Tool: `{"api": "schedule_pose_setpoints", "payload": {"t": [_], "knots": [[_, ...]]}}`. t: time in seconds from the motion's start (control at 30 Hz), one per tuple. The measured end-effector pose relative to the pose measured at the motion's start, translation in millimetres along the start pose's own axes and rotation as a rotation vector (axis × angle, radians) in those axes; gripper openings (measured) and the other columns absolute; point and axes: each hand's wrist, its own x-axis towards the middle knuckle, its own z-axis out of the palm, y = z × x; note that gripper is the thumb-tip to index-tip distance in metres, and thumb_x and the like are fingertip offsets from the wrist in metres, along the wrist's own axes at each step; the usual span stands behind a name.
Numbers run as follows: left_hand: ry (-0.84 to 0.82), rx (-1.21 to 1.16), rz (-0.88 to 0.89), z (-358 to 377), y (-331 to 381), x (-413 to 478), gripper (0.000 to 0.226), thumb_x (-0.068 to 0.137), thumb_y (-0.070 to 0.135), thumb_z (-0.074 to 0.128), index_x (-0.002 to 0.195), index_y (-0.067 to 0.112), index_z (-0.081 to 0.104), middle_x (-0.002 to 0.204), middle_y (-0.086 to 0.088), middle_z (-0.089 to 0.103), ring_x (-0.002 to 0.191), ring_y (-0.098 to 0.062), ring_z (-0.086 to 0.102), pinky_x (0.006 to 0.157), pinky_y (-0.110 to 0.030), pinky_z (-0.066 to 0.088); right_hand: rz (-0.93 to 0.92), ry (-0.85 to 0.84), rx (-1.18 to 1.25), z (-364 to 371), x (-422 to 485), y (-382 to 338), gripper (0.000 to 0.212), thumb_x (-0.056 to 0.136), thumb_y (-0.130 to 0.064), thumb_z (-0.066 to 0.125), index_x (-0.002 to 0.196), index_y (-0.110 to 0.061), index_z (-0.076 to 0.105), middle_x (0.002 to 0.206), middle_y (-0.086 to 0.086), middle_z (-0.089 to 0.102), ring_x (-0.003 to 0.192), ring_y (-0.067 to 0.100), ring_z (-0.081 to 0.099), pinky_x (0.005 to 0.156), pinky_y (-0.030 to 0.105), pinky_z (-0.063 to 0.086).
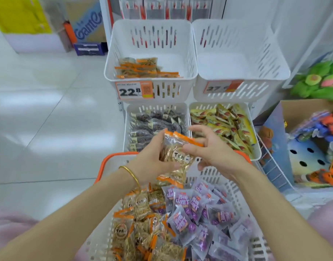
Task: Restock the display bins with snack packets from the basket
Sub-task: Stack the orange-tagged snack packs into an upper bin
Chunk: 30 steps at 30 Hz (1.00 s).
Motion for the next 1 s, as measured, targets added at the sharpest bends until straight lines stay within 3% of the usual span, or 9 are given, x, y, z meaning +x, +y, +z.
{"api": "schedule_pose_setpoints", "payload": {"t": [0.07,0.13,0.23,0.33,0.43,0.53,0.63,0.8,1.0], "knots": [[-0.012,0.017,0.074,-16.4,13.5,10.2,0.101,0.080,0.020,0.072,0.146,0.041,-0.001,0.148,0.006,0.031,0.129,-0.013,0.044,0.105,-0.039,0.041,-0.014,-0.144,-0.084,-8.5,10.5,-26.6,0.039,0.087,-0.023,0.066,0.123,-0.028,0.051,0.098,-0.010,0.068,0.070,0.018,0.066,0.048,0.027,0.050],[0.014,0.071,0.141,-34.0,34.0,22.6,0.099,0.084,0.009,0.067,0.147,0.036,-0.005,0.142,0.006,0.038,0.119,-0.011,0.052,0.099,-0.033,0.046,-0.073,-0.162,-0.134,-14.2,29.2,-53.0,0.023,0.090,-0.015,0.063,0.112,-0.015,0.060,0.087,-0.003,0.069,0.063,0.019,0.067,0.044,0.024,0.050],[0.273,0.159,0.275,-64.4,63.0,51.4,0.092,0.082,0.010,0.068,0.149,0.023,0.006,0.127,0.006,0.049,0.113,-0.007,0.053,0.096,-0.023,0.045,-0.209,0.019,-0.114,-22.1,61.9,-98.3,0.011,0.089,-0.005,0.062,0.096,-0.013,0.065,0.088,0.015,0.070,0.056,0.018,0.068,0.042,0.022,0.051],[0.546,0.457,0.342,-98.0,75.3,80.4,0.075,0.086,0.026,0.065,0.147,0.016,0.022,0.139,-0.005,0.041,0.128,-0.019,0.040,0.107,-0.030,0.033,-0.393,0.324,-0.201,-32.7,101.5,-139.8,0.014,0.088,-0.009,0.063,0.085,-0.022,0.065,0.081,0.011,0.071,0.062,0.021,0.068,0.047,0.029,0.053],[0.607,0.785,0.326,-119.9,69.9,103.9,0.059,0.091,0.039,0.051,0.139,0.008,0.039,0.142,-0.012,0.040,0.135,-0.027,0.029,0.114,-0.035,0.019,-0.544,0.544,-0.562,-39.3,153.4,-160.6,0.010,0.087,-0.016,0.060,0.090,-0.023,0.068,0.082,0.004,0.070,0.078,0.026,0.067,0.064,0.042,0.055],[0.627,0.928,0.285,-125.6,60.0,120.7,0.068,0.085,0.052,0.030,0.131,0.006,0.050,0.138,-0.016,0.046,0.134,-0.034,0.032,0.114,-0.048,0.023,-0.463,0.602,-0.993,-39.6,196.7,-163.3,0.021,0.089,-0.015,0.054,0.105,-0.020,0.067,0.101,0.006,0.068,0.095,0.029,0.060,0.070,0.033,0.045],[0.638,0.955,0.253,-127.1,50.1,130.7,0.069,0.085,0.053,0.023,0.128,0.008,0.053,0.138,-0.016,0.047,0.135,-0.034,0.032,0.112,-0.053,0.024,-0.330,0.587,-1.146,-36.3,224.8,-155.7,0.021,0.086,-0.005,0.052,0.102,-0.012,0.065,0.100,0.010,0.064,0.092,0.030,0.056,0.064,0.029,0.035],[0.623,0.982,0.225,-123.9,41.5,135.6,0.065,0.088,0.052,0.023,0.126,0.010,0.055,0.136,-0.015,0.049,0.135,-0.033,0.035,0.113,-0.053,0.023,-0.221,0.357,-0.966,-26.9,248.1,-134.3,0.013,0.090,-0.006,0.054,0.099,-0.014,0.059,0.102,0.007,0.060,0.093,0.023,0.054,0.073,0.027,0.036],[0.625,0.971,0.237,-124.6,41.7,134.9,0.064,0.088,0.052,0.023,0.127,0.011,0.054,0.139,-0.014,0.047,0.135,-0.031,0.033,0.114,-0.051,0.023,-0.043,0.164,-0.795,-25.7,240.1,-142.3,0.039,0.093,-0.015,0.048,0.132,-0.013,0.046,0.134,0.009,0.049,0.114,0.023,0.049,0.087,0.031,0.041]]}}
